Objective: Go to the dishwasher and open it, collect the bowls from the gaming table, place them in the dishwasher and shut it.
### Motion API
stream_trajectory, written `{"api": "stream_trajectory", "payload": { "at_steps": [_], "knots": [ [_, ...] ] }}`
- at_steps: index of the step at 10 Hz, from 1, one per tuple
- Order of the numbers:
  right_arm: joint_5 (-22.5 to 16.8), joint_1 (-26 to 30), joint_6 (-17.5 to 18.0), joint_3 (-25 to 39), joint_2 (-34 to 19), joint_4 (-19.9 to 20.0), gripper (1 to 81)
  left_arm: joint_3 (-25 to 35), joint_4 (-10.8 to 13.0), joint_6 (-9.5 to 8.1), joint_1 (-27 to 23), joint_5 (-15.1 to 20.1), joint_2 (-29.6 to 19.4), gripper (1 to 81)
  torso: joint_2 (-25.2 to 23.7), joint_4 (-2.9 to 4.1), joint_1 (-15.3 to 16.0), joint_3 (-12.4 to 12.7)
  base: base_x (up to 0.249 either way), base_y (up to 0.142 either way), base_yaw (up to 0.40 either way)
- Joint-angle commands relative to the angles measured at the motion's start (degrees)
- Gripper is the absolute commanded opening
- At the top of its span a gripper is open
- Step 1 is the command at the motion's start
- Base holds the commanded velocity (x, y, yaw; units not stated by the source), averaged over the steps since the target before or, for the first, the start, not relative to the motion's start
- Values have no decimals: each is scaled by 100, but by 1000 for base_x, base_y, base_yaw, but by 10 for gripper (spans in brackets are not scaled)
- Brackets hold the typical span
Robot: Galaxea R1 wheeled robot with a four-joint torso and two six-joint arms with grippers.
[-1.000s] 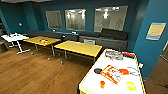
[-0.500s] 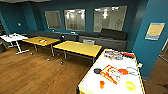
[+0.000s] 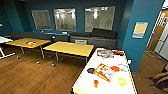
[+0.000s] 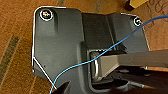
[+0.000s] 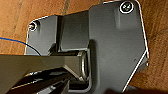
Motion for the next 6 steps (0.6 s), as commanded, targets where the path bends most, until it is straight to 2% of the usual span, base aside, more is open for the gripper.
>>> {"api": "stream_trajectory", "payload": {
  "at_steps": [1, 6],
  "knots": [
    [-283, 217, -24, 5, 17, -18, 811, 33, 48, -11, -213, 295, -2, 811, 0, 0, 0, 0, 0, 0, -230],
    [-283, 217, -24, 5, 17, -17, 811, 33, 48, -3, -213, 295, 7, 811, 0, 0, -2, 0, 0, 0, -223]
  ]
}}
